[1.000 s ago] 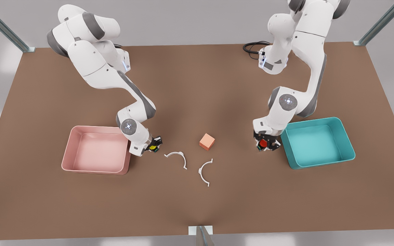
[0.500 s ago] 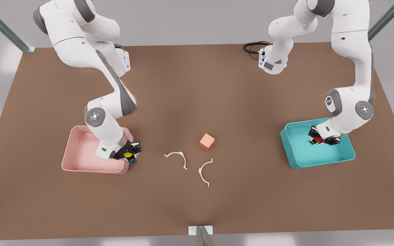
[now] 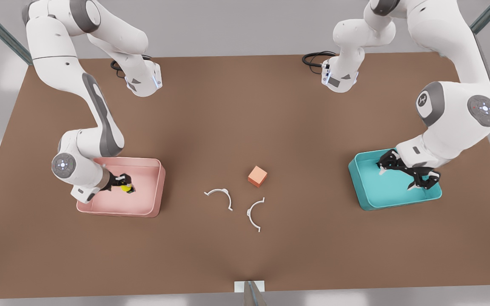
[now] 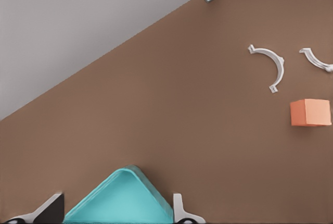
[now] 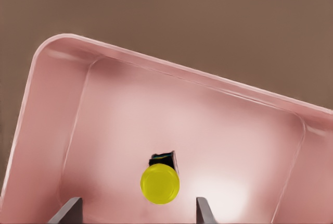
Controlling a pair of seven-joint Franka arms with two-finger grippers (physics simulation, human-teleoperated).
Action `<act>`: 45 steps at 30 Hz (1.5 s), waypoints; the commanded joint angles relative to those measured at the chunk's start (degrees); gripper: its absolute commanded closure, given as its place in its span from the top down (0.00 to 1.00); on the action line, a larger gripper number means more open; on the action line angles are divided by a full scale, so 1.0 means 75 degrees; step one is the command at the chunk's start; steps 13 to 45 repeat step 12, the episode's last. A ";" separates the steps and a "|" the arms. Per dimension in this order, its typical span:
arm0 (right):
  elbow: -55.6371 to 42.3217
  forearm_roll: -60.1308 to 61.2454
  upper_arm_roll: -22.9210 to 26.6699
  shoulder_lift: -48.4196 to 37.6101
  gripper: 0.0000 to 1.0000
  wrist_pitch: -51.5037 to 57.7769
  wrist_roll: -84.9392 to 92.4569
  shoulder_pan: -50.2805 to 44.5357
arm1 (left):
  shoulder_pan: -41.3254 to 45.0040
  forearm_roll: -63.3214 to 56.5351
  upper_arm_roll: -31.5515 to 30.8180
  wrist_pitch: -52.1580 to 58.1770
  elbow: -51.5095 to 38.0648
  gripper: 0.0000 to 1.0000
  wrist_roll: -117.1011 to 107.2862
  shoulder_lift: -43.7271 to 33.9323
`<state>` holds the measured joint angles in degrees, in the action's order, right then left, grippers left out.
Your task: Place the red button in the blue storage box with the left arm, and place the yellow button in the pink storage box with the right arm
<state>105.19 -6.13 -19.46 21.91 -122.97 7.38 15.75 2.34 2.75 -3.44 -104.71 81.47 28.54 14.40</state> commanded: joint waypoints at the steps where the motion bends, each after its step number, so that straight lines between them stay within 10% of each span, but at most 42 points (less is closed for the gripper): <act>1: -0.0642 0.0020 -0.0018 0.0031 1.00 0.0375 0.1278 -0.0119 | 0.0262 -0.0483 0.0024 0.2137 -0.0363 1.00 -0.5259 -0.0010; 7: -0.3291 -0.0250 -0.0722 -0.1246 1.00 0.3528 -0.1464 -0.0447 | 0.0368 -0.0589 0.0060 0.2161 -0.1125 1.00 -0.6993 0.0423; 9: -0.2764 -0.0015 0.1352 -0.1773 1.00 0.3692 -0.1593 -0.2333 | 0.0379 -0.0589 0.0048 0.2149 -0.1136 1.00 -0.6982 0.0423; 12: -0.2892 0.0348 0.2033 -0.1516 1.00 0.4325 -0.1652 -0.2709 | 0.0461 -0.0589 0.0048 0.2161 -0.1136 1.00 -0.6981 0.0435; 45: -0.2892 0.0348 0.2033 -0.1516 1.00 0.4325 -0.1652 -0.2709 | 0.0461 -0.0589 0.0048 0.2161 -0.1136 1.00 -0.6981 0.0435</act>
